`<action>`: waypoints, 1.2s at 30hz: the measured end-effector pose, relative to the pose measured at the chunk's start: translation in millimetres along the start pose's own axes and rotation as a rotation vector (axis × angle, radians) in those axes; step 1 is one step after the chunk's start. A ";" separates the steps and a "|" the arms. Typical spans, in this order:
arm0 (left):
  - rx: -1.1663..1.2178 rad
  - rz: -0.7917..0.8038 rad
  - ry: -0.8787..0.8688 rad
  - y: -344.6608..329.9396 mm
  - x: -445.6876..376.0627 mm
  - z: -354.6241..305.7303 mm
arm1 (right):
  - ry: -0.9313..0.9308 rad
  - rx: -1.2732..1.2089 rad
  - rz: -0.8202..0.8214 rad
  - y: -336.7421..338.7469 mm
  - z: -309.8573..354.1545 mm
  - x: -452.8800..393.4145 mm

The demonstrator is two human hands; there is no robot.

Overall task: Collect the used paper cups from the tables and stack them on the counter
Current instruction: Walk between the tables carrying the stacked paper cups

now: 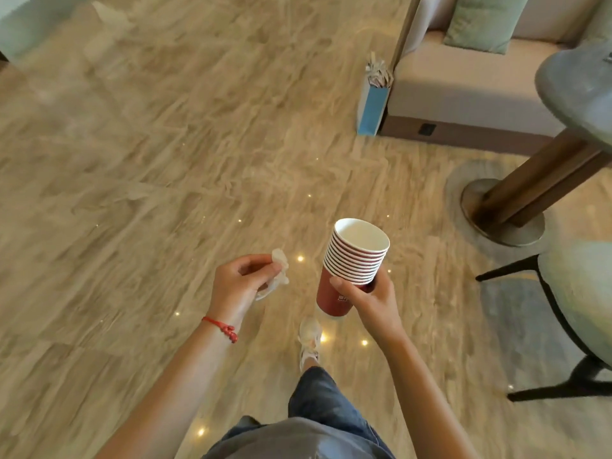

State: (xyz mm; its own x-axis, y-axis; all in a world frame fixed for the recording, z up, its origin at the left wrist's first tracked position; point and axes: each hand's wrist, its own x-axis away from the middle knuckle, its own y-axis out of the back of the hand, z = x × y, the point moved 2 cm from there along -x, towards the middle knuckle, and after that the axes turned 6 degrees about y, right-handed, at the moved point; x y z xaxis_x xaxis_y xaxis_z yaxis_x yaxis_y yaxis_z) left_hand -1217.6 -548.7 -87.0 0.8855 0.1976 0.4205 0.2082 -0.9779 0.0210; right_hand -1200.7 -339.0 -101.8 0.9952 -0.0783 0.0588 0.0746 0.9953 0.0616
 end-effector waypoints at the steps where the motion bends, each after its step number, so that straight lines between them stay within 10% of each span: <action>1: 0.001 -0.002 -0.001 -11.1 -22.0 -9.8 | 0.007 0.003 0.008 2.8 0.8 -26.6; 36: -0.035 0.101 0.033 -277.6 -739.2 -354.8 | -0.014 -0.010 -0.067 21.8 61.9 -838.3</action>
State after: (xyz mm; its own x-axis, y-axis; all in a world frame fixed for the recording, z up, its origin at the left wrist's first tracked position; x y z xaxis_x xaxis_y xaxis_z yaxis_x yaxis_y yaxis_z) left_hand -2077.4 -447.7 -81.8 0.8872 0.0960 0.4514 0.1032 -0.9946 0.0086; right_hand -2037.2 -255.2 -88.0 0.9870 -0.1457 0.0685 0.1420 0.9883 0.0559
